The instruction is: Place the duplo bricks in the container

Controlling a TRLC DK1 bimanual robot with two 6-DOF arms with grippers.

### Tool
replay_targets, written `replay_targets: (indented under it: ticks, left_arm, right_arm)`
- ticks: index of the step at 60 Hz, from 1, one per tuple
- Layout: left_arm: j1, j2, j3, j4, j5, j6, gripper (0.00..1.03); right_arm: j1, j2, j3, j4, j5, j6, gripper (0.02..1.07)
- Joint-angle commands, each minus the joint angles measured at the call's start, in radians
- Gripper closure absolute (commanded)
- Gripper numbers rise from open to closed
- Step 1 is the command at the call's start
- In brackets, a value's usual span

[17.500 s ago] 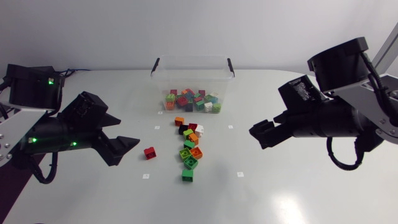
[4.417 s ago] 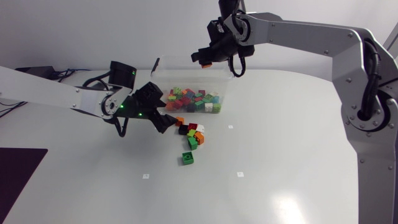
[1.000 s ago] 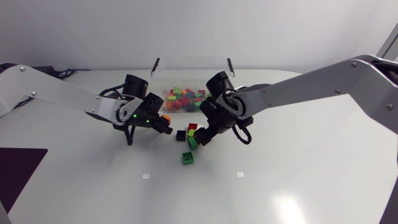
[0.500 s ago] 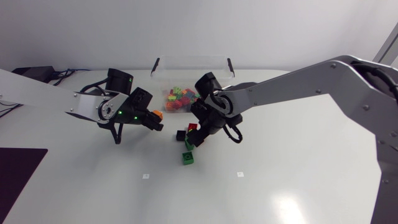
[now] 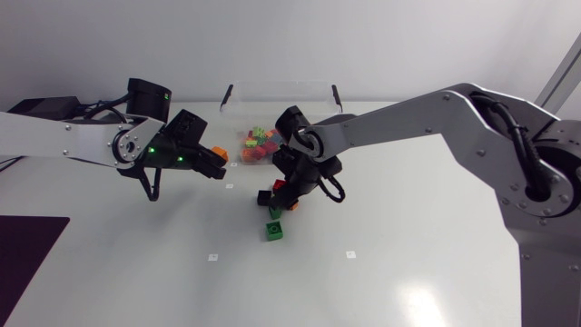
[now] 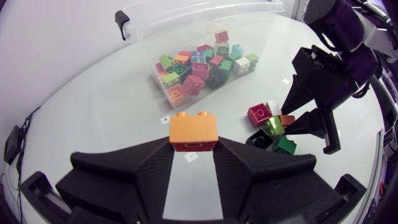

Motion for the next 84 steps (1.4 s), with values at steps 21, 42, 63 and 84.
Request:
replay_targets:
  ticks: [21,42,63,84]
  left_arm:
    - [0.026,-0.025,0.229,-0.104,0.05,0.008,0.76]
    - [-0.028,0.144,0.433,-0.067,0.05,-0.047,0.76]
    - [-0.056,0.337,0.649,-0.049,0.048,-0.088,0.76]
    - [-0.073,0.423,0.747,-0.072,0.022,-0.082,0.05]
  right_arm:
    - [-0.007,-0.038,-0.033,-0.031,-0.033,-0.017,0.95]
    - [-0.045,-0.195,-0.146,-0.001,-0.054,-0.011,0.96]
    - [-0.096,-0.29,-0.128,0.007,-0.094,0.001,0.96]
    - [-0.177,-0.31,-0.036,0.053,-0.148,0.049,0.96]
